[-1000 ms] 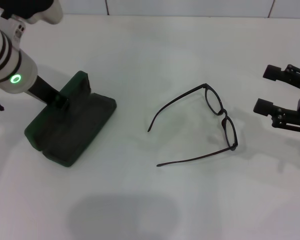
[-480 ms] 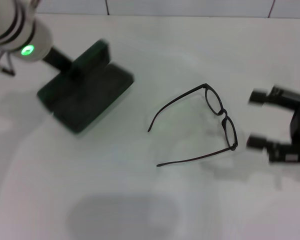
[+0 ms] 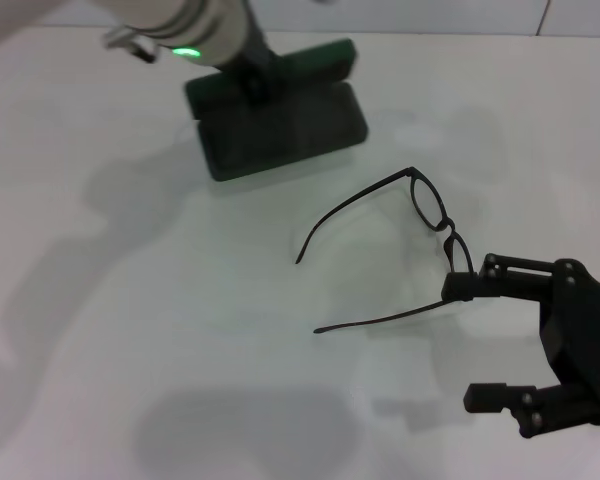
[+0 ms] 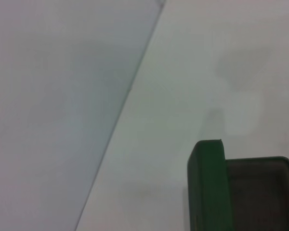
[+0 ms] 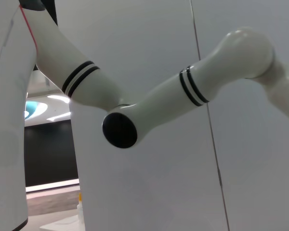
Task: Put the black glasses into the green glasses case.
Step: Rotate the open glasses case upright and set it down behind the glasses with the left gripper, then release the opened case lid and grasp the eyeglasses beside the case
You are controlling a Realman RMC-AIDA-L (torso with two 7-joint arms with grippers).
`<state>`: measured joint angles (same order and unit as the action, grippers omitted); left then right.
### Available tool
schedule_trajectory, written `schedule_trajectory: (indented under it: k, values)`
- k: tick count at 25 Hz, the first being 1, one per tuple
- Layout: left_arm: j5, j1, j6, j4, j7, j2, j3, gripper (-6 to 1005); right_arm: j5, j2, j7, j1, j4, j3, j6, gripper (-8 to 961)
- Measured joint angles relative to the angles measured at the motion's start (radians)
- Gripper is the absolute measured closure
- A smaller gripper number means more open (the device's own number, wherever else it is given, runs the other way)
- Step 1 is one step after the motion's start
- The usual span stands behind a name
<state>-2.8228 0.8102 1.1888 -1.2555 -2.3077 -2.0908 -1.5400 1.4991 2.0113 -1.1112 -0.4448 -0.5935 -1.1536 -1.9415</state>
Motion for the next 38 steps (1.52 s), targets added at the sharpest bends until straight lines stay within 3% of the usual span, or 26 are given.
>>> schedule_trajectory:
  k: [1, 2, 7, 9, 18, 37, 38]
  values:
    - [0.000, 0.000, 0.000, 0.000, 0.000, 0.000, 0.000, 775, 0.000, 0.001, 0.000, 0.004, 0.000, 0.000, 0.000, 115]
    - [0.017, 0.044, -0.065, 0.089, 0.037, -0.001, -0.036, 774, 0.000, 0.001, 0.000, 0.007, 0.002, 0.000, -0.001, 115]
    - [0.100, 0.138, -0.167, 0.283, 0.107, -0.005, -0.066, 769, -0.004, 0.003, -0.001, 0.013, 0.007, 0.001, 0.001, 115]
    - [0.122, 0.150, -0.172, 0.303, 0.122, -0.007, -0.068, 768, -0.006, 0.003, -0.001, 0.013, 0.008, 0.003, 0.006, 115]
    - [0.196, 0.159, -0.208, 0.316, 0.151, -0.011, -0.186, 759, -0.009, 0.003, -0.001, 0.018, 0.009, 0.009, 0.012, 115]
    - [0.209, 0.171, -0.272, 0.364, 0.115, -0.015, -0.248, 741, -0.023, 0.003, -0.001, 0.041, 0.009, 0.012, 0.005, 115]
    - [0.211, 0.169, -0.272, 0.359, 0.114, -0.015, -0.248, 633, -0.023, 0.003, -0.001, 0.041, 0.009, 0.012, 0.005, 115]
